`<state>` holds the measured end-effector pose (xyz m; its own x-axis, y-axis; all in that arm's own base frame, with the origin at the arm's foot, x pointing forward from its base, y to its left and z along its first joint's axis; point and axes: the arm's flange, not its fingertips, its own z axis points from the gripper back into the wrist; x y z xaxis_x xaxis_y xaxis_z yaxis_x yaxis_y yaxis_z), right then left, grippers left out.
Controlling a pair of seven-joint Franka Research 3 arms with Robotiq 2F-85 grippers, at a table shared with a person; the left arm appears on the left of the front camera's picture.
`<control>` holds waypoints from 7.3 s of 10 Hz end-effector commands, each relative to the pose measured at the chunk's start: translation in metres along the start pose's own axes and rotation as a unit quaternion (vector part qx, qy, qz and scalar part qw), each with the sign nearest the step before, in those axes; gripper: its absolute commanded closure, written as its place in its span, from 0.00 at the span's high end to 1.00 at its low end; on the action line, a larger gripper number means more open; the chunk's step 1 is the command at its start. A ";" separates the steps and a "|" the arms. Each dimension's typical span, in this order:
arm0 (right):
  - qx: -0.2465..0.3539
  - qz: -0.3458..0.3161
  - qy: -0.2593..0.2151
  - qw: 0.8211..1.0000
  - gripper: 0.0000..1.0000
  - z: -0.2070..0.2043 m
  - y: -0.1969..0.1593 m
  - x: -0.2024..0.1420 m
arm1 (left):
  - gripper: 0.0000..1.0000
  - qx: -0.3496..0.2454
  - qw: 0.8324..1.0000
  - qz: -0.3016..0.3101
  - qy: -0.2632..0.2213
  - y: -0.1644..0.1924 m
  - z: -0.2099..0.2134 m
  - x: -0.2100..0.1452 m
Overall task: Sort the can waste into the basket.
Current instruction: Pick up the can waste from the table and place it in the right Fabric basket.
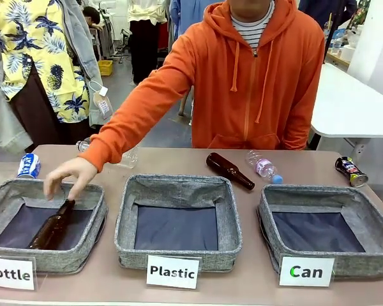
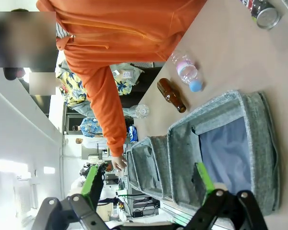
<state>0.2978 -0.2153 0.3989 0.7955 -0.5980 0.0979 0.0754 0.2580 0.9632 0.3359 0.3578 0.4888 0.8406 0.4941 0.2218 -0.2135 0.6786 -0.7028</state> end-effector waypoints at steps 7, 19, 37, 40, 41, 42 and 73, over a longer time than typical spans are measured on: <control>0.011 0.011 -0.004 1.000 1.00 -0.001 0.001 0.002 | 1.00 0.230 0.970 -0.058 0.049 -0.162 -0.129 -0.003; 0.011 0.011 -0.004 1.000 1.00 -0.001 0.001 0.002 | 1.00 0.333 0.938 -0.003 0.095 -0.128 -0.364 0.116; 0.011 0.011 -0.004 1.000 1.00 -0.001 0.001 0.002 | 0.00 0.305 0.950 -0.025 0.053 -0.145 -0.307 0.094; 0.011 0.011 -0.004 1.000 1.00 -0.001 0.001 0.002 | 0.00 0.198 0.970 -0.117 0.074 -0.206 -0.222 0.035; 0.011 0.011 -0.004 1.000 1.00 -0.001 0.001 0.002 | 0.00 0.184 0.970 -0.138 0.077 -0.215 -0.207 0.018; 0.011 0.011 -0.004 1.000 1.00 -0.001 0.001 0.002 | 0.00 0.170 0.959 -0.213 0.077 -0.230 -0.183 -0.019; 0.011 0.011 -0.004 1.000 1.00 -0.001 0.001 0.002 | 0.13 -0.144 0.623 -0.754 0.148 -0.286 -0.144 -0.145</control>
<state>0.2981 -0.2160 0.3998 0.7974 -0.5956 0.0971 0.0754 0.2581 0.9632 0.3489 0.0389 0.5555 0.0805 -0.6972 0.7124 0.9849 0.1656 0.0507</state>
